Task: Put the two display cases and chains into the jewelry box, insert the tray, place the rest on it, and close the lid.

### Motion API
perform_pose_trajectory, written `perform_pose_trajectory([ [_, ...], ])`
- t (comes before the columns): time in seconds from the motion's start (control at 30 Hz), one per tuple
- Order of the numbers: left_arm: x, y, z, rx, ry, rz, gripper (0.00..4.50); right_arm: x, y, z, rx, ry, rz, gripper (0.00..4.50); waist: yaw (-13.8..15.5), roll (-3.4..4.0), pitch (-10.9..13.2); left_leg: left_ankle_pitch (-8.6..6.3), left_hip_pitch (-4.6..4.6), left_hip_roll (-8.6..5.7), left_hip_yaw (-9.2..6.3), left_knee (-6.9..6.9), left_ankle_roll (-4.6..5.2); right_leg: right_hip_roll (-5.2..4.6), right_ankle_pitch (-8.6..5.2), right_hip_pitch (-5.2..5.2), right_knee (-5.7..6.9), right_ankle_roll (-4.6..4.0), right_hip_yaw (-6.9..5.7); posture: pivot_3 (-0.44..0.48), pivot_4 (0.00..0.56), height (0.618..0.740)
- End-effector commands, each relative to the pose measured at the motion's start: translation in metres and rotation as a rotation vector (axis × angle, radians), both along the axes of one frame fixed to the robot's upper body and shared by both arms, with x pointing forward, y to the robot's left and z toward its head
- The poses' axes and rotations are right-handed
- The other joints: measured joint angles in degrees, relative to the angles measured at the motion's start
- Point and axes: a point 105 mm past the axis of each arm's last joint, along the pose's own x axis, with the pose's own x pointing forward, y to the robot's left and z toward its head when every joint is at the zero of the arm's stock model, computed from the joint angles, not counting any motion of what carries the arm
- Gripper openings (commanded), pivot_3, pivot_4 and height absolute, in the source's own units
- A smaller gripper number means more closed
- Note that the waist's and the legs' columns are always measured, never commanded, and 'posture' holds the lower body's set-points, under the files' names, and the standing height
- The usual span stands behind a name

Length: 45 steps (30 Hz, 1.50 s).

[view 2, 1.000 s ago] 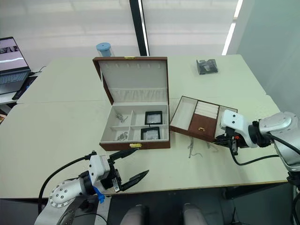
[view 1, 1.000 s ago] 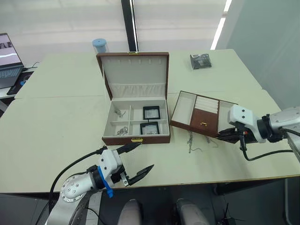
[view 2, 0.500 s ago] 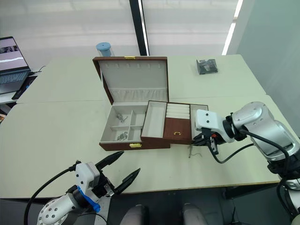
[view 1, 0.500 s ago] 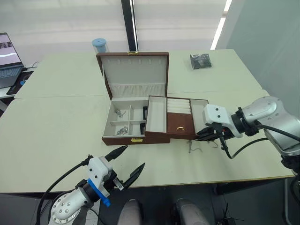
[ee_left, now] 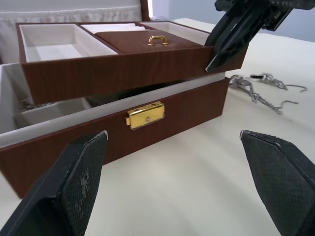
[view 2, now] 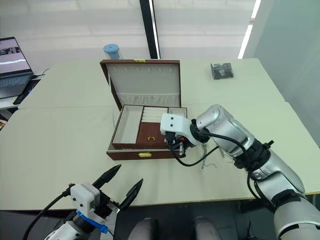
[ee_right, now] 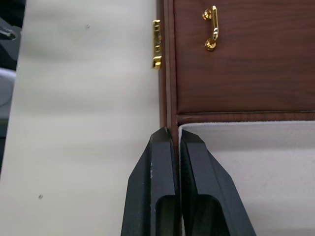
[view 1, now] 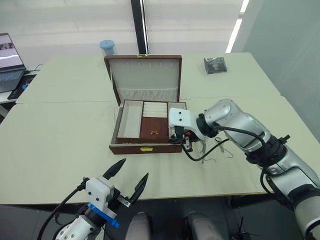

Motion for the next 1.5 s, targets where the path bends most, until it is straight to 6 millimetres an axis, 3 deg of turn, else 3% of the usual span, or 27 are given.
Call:
perform_pose_trajectory([
  [0.03,-0.005,0.009,0.004,0.001,-0.036,0.075,4.5,0.005,0.011,0.018,0.018,-0.053,-0.003,0.02,0.1,-0.01,0.0,0.0,-0.04,0.0,0.0,0.01,0.0,0.0,0.0,-0.04,0.0,0.0,-0.01,0.0,0.15,0.74],
  [0.2,-0.01,0.022,0.006,-0.003,-0.049,0.159,4.5,0.001,0.019,0.02,0.014,-0.032,0.031,0.02,0.0,-0.01,0.0,0.0,-0.12,0.01,-0.01,-0.01,0.01,-0.05,0.0,-0.14,0.0,0.0,-0.02,0.0,0.15,0.74],
  [0.4,-0.012,0.023,0.007,-0.003,-0.053,0.18,4.5,-0.01,0.023,0.013,-0.011,0.003,0.081,0.02,0.0,-0.01,0.0,0.0,-0.12,0.01,0.0,-0.01,0.01,-0.03,0.0,-0.15,0.02,0.0,-0.02,0.0,0.15,0.74],
  [1.5,-0.007,0.005,0.006,-0.03,-0.048,0.136,4.5,-0.012,0.038,0.008,-0.041,0.021,0.065,0.02,-0.1,-0.03,0.0,-0.01,-0.11,0.04,-0.01,-0.01,0.01,0.01,0.0,-0.18,0.06,-0.01,-0.02,0.0,0.15,0.74],
])
